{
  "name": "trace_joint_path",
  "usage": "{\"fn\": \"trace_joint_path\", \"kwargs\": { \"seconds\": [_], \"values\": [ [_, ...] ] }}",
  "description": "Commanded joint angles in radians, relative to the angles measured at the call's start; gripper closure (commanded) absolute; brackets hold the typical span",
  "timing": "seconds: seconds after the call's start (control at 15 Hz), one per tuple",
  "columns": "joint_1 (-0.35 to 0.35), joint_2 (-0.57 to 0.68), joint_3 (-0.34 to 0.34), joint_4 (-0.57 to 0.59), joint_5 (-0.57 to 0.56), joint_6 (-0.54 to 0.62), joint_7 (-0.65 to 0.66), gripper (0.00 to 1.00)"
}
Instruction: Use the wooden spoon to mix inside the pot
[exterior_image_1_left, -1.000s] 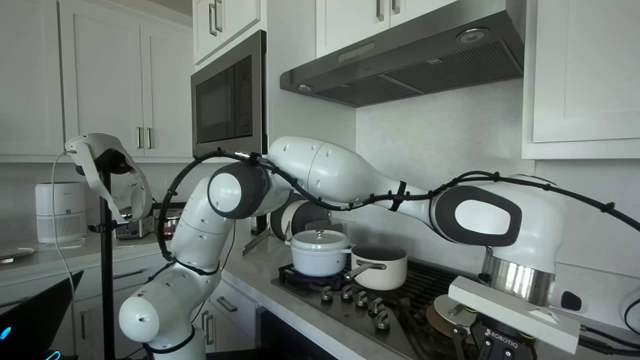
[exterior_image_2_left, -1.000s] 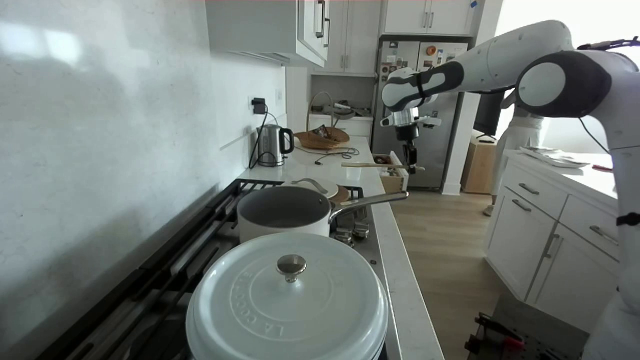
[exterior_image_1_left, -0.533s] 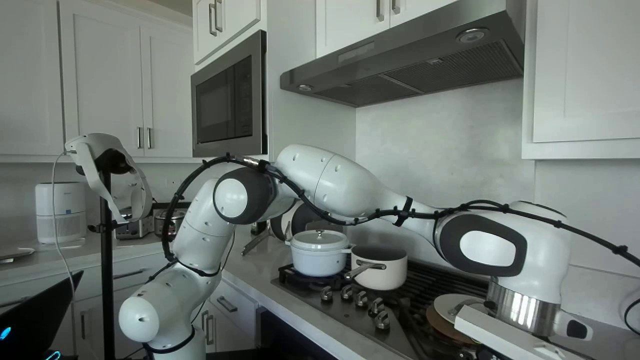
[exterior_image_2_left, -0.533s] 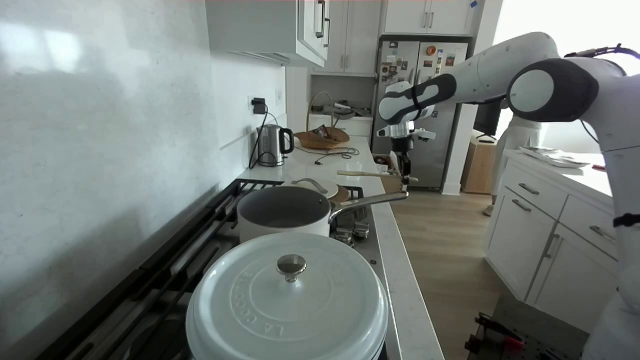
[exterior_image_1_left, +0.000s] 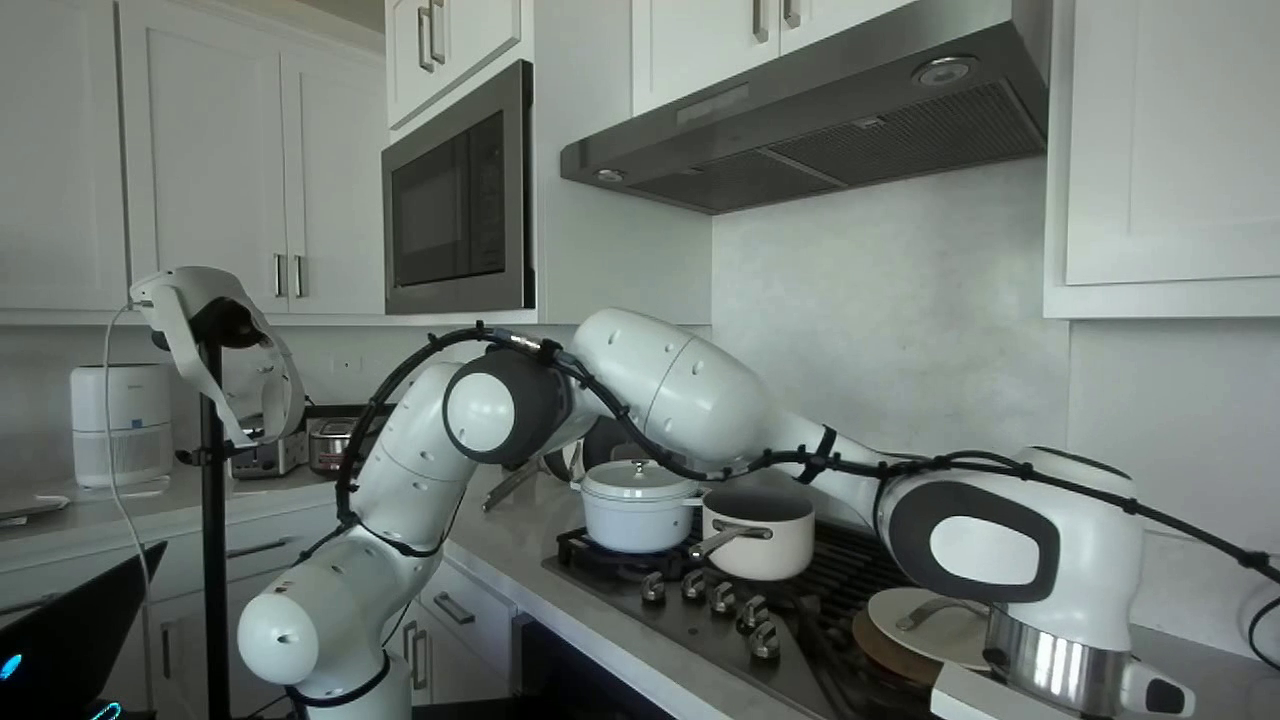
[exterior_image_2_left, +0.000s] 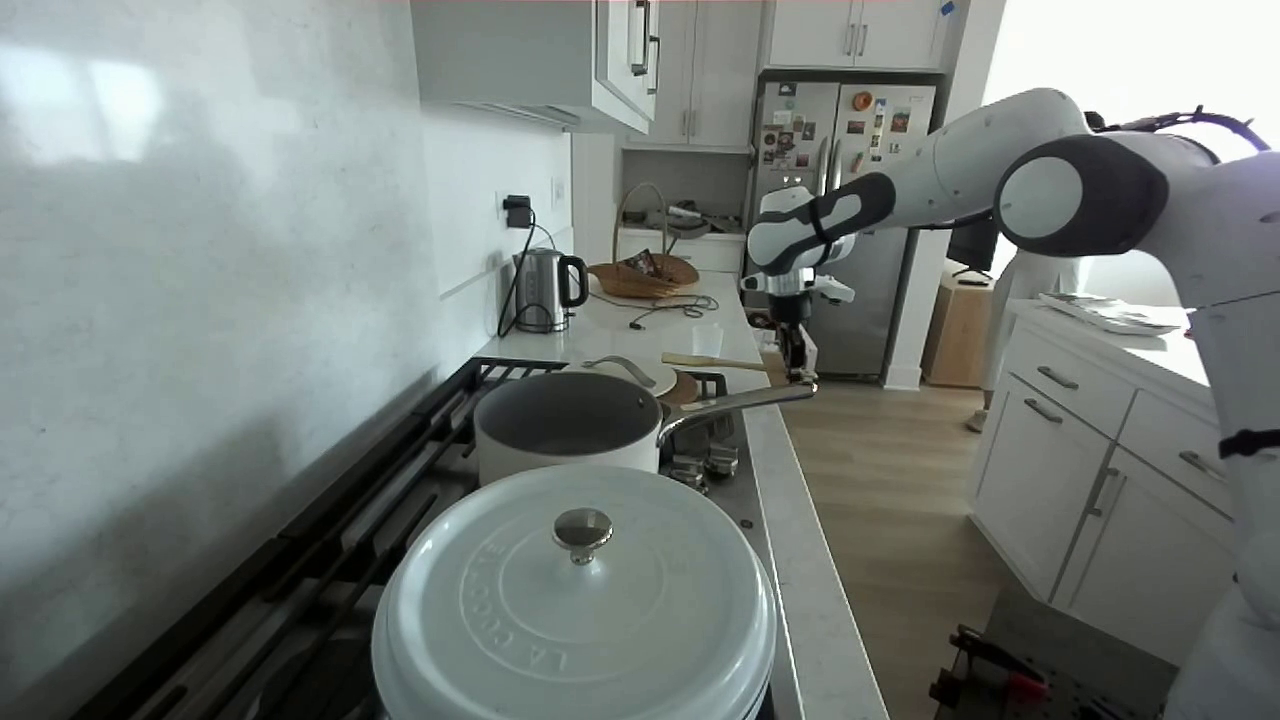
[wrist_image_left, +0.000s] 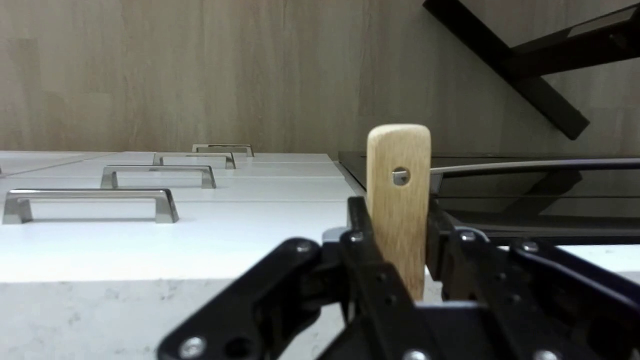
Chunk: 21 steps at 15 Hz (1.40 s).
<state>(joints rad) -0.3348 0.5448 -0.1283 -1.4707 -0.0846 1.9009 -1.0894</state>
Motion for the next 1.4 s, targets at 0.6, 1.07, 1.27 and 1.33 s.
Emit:
{"fn": "trace_joint_path", "kwargs": {
  "seconds": [0.6,1.07,1.27,1.33],
  "values": [
    [-0.003,0.053,0.013,-0.005,0.0,0.102,0.02,0.93],
    [-0.003,0.058,0.012,-0.002,-0.001,0.099,0.024,0.93],
    [-0.003,0.056,0.012,0.0,0.001,0.092,0.027,0.39],
    [-0.003,0.055,0.011,0.0,0.001,0.091,0.028,0.32]
  ]
}}
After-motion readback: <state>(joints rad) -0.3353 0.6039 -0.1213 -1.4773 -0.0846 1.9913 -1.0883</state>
